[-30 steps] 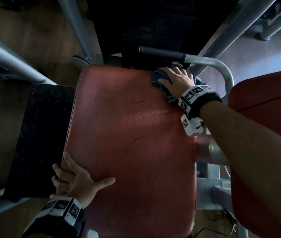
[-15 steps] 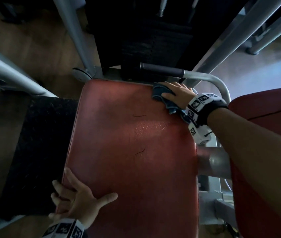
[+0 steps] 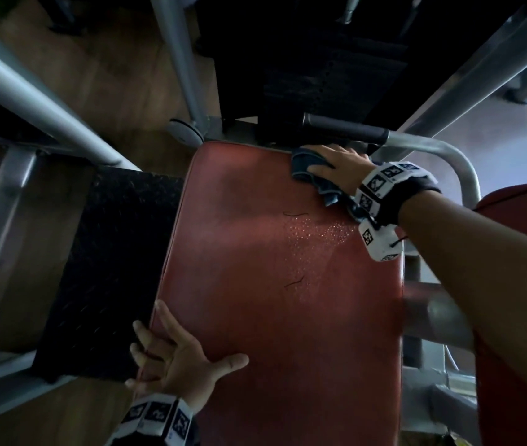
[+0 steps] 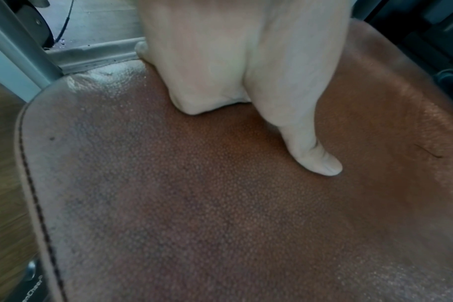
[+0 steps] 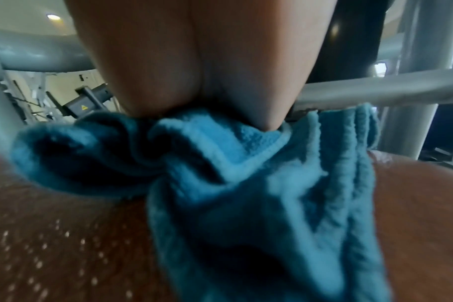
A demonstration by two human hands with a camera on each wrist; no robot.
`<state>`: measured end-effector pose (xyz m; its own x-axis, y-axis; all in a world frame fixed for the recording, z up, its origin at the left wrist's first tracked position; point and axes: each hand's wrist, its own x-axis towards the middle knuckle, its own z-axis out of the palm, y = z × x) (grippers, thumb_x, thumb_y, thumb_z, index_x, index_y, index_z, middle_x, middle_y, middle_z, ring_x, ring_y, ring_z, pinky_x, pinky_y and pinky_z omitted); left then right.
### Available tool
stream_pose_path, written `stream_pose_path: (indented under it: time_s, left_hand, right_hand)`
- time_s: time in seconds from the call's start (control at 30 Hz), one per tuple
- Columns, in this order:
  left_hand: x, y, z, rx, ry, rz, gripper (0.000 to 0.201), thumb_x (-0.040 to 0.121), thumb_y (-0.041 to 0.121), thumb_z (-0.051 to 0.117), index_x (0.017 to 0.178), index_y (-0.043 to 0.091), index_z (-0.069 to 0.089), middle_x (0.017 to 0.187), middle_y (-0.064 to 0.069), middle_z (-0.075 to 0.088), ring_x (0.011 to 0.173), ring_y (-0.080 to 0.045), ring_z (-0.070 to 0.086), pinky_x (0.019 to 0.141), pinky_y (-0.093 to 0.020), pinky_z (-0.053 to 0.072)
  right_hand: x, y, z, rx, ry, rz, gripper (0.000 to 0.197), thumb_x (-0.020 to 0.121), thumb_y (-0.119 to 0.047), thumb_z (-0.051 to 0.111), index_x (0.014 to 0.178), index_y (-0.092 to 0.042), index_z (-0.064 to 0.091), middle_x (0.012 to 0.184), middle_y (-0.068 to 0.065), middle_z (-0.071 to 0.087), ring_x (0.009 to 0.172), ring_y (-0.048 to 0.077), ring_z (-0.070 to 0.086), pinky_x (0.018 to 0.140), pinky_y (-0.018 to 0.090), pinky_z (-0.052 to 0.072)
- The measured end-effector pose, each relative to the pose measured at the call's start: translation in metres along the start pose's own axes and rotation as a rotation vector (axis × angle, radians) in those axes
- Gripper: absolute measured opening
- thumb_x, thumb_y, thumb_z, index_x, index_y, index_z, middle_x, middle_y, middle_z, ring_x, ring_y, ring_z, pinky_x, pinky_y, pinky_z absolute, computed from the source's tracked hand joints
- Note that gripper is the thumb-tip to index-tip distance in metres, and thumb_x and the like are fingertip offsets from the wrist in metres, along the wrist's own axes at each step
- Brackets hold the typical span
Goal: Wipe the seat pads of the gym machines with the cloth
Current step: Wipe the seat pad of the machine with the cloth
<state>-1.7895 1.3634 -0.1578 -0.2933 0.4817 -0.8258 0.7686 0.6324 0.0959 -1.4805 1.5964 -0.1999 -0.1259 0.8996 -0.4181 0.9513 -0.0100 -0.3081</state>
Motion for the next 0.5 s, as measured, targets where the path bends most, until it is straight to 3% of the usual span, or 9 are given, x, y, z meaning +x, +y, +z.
stream_pose_path:
  time_s: [0.13, 0.33, 0.5]
  left_hand:
    - [0.002, -0.002, -0.001, 0.007, -0.01, 0.01, 0.16, 0.037, 0.086, 0.068, 0.123, 0.032, -0.056, 0.148, -0.02, -0.038, 0.144, -0.044, -0.012, 0.111, -0.068, 0.008]
    - [0.002, -0.002, -0.001, 0.0, -0.013, 0.01, 0.16, 0.038, 0.086, 0.068, 0.124, 0.031, -0.056, 0.148, -0.021, -0.038, 0.144, -0.045, -0.011, 0.111, -0.067, 0.009]
    - [0.004, -0.002, 0.0, -0.022, -0.027, -0.003, 0.16, 0.04, 0.082, 0.071, 0.121, 0.031, -0.057, 0.145, -0.019, -0.043, 0.143, -0.044, -0.015, 0.11, -0.068, 0.006]
  right_hand:
    - [0.009, -0.013, 0.002, 0.0, -0.015, 0.045, 0.052, 0.089, -0.066, 0.03, 0.138, -0.047, 0.034, 0.143, -0.005, 0.045, 0.131, 0.03, 0.04, 0.108, 0.055, 0.028]
    - [0.003, -0.04, 0.004, -0.047, -0.011, -0.024, 0.052, 0.096, -0.055, 0.035, 0.145, -0.05, 0.02, 0.153, -0.008, 0.028, 0.136, 0.03, 0.028, 0.108, 0.05, 0.02]
    - [0.018, -0.038, 0.003, -0.023, -0.03, 0.051, 0.048, 0.093, -0.062, 0.031, 0.14, -0.052, 0.028, 0.147, -0.004, 0.039, 0.133, 0.034, 0.035, 0.108, 0.056, 0.024]
